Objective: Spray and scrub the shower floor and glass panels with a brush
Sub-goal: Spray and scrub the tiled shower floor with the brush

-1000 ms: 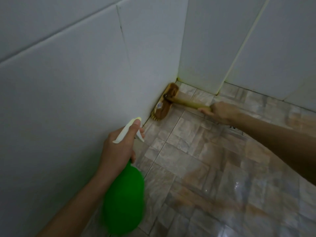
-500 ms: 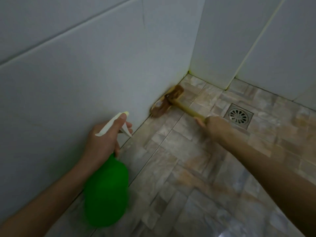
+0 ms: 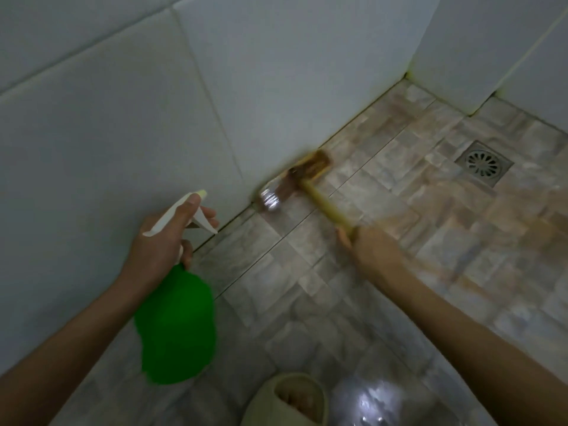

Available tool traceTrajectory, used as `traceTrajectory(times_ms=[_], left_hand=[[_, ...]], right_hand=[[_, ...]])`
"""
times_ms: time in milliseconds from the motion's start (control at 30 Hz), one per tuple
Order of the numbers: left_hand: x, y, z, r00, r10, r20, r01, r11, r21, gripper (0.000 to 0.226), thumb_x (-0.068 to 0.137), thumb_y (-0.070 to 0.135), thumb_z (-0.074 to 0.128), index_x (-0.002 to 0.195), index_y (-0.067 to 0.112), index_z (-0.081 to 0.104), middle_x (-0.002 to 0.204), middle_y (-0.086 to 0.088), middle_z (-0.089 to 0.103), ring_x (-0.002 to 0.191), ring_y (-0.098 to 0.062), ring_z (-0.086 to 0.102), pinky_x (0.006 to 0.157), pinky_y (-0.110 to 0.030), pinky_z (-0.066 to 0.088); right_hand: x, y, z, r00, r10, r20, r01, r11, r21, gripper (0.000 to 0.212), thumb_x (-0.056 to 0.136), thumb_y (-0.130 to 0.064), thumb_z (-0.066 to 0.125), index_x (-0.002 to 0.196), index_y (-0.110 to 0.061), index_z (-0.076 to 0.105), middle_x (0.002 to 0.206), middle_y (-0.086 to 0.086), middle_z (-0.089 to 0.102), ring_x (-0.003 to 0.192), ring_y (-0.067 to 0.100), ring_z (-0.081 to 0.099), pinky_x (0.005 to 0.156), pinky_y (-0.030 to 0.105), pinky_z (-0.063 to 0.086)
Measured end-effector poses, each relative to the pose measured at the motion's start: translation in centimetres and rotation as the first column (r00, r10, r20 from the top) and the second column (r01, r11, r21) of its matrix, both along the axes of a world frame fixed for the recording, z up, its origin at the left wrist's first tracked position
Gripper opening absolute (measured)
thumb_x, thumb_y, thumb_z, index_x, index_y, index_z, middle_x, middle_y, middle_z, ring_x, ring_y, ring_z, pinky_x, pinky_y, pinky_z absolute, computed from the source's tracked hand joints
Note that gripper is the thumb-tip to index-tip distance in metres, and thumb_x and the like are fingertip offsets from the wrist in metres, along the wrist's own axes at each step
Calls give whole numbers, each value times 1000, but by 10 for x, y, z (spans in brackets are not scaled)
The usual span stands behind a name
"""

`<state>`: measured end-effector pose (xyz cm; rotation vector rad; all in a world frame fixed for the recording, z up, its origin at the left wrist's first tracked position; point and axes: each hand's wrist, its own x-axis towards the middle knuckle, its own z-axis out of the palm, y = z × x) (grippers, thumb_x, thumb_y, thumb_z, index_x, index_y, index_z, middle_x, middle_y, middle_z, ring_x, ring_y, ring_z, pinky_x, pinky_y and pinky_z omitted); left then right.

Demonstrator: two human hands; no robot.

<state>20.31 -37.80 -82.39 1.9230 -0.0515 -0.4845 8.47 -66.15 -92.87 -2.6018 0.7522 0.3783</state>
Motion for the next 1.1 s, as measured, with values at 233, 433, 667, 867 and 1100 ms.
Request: traceTrajectory(times_ms=[233,433,667,867,1100], left_hand=[[-31,47,1,994,110,-3,-110,994,8,23,92,60,54,88,51,74,103,2,77,40,-19,43,41,-19,39],[-35,79,-1,989,146,-18,-146,989,4,26,90,60,54,79,51,75,101,4,77,41,-21,44,42,-19,39],[-43,98,1,981,195,-14,-196,980,-43,25,87,65,61,93,46,76,97,-1,77,51,-26,52,37,-20,38],[-43,83,-2,986,168,-1,-167,984,-56,22,85,63,63,84,46,78,93,4,78,70,-44,55,38,-21,39],[-54,51,-12,999,23,-24,-24,999,-47,22,96,52,55,88,52,75,100,4,78,45,-23,48,41,-18,39]], right_hand=[[-2,12,3,986,-142,82,144,989,-22,64,94,-62,28,69,-9,52,62,11,58,53,27,56,52,38,50],[-42,118,2,941,333,-62,-329,942,69,45,97,-59,25,85,-19,41,74,-3,46,65,19,47,59,29,37],[-27,119,3,998,14,-69,-5,992,127,50,97,-57,28,80,-14,48,75,6,56,68,25,58,63,37,51],[-21,96,55,914,393,-102,-395,919,-7,42,102,-46,28,125,-15,43,81,3,56,69,23,56,56,32,39],[-36,57,129,855,471,-217,-494,867,-65,62,105,-30,29,127,-72,-10,71,-3,51,61,12,53,65,30,55]])
